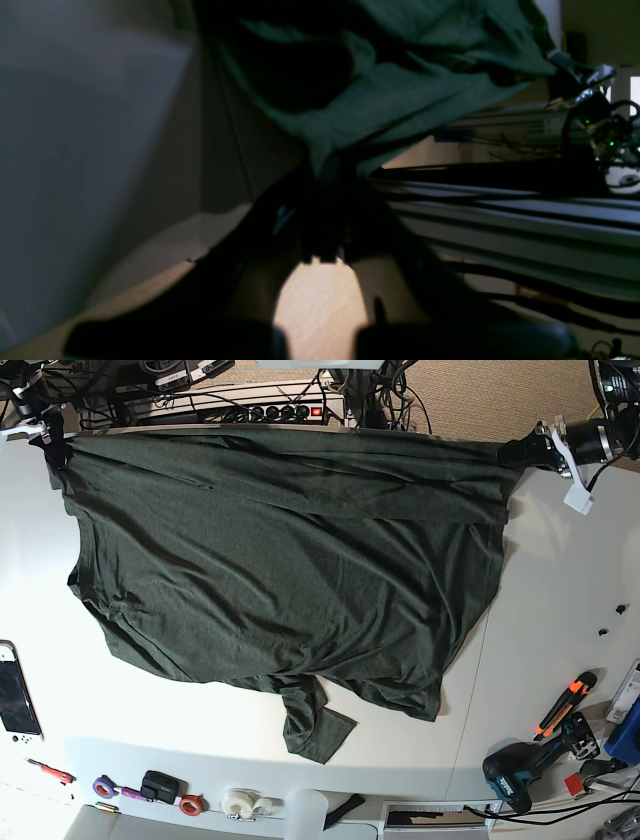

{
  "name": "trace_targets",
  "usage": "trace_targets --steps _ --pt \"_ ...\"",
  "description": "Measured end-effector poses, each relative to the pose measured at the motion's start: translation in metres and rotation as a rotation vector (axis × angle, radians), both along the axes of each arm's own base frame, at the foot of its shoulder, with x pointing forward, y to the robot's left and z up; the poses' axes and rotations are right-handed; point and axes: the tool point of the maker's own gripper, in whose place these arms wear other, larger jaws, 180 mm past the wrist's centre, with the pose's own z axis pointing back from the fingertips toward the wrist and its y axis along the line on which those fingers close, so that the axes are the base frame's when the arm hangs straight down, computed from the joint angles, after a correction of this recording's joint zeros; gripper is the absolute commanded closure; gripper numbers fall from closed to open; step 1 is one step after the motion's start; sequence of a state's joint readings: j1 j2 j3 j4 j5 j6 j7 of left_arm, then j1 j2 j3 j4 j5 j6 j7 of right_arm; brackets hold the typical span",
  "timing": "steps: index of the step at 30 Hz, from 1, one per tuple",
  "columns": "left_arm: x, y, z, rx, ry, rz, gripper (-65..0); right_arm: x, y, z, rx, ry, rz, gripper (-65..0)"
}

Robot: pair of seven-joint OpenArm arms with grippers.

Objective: Layout the t-shirt on the table in an organized manner, then fold the t-shirt properly
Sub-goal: 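Pull the shirt corners apart with both grippers to stretch the edge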

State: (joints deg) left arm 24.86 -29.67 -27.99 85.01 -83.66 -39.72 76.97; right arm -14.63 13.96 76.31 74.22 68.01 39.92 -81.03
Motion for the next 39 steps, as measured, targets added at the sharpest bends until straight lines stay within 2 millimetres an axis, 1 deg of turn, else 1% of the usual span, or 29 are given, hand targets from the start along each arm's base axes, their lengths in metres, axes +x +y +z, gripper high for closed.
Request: trace_targets --steps 3,7,9,12,15,18,23,28,30,32,34,37,39 --pt "0.0 0.0 0.0 0.0 0.001 0.0 0.0 0.003 0.0 0.004 0.005 -0.027 -0.001 0.0" --pt "0.01 0.002 0.004 -0.011 -0.037 0.038 0.0 0.008 0.0 0.013 0.01 -0.076 -0.001 0.0" --pt "0.022 0.002 0.009 -0.017 -0.074 0.056 0.0 0.012 -0.003 0.016 0.001 -0.081 0.006 0.0" --pt "0.046 0.002 0.021 -0.025 -0.145 0.07 0.0 0.023 -0.009 0.027 -0.019 -0.112 0.012 0.0" --pt "0.064 0.002 0.031 -0.026 -0.194 0.069 0.0 0.034 -0.01 0.032 -0.025 -0.14 0.013 0.0" --pt "0.08 0.002 0.04 -0.027 -0.239 0.069 0.0 0.045 -0.006 0.03 -0.021 -0.142 0.029 0.0" --pt "0.102 0.003 0.055 -0.03 -0.304 0.07 0.0 0.071 0.007 0.019 -0.037 -0.095 0.094 0.0" --pt "0.125 0.005 0.074 -0.048 -0.39 0.111 0.0 0.096 0.018 0.008 -0.082 -0.044 0.155 0.0" --pt "0.13 0.006 0.078 -0.048 -0.408 0.121 0.0 0.104 0.021 0.005 -0.103 -0.03 0.172 0.0" --pt "0.131 0.008 0.074 -0.019 -0.401 0.114 0.0 0.109 0.025 0.0 -0.122 -0.001 0.196 0.0" --pt "0.132 0.008 0.075 -0.018 -0.404 0.114 0.0 0.114 0.029 -0.003 -0.134 0.021 0.219 0.0" --pt "0.135 0.009 0.077 -0.021 -0.415 0.121 0.0 0.118 0.033 -0.004 -0.14 0.024 0.236 0.0" --pt "0.135 0.011 0.074 0.002 -0.412 0.121 0.0 0.117 0.032 -0.005 -0.14 0.028 0.237 0.0"
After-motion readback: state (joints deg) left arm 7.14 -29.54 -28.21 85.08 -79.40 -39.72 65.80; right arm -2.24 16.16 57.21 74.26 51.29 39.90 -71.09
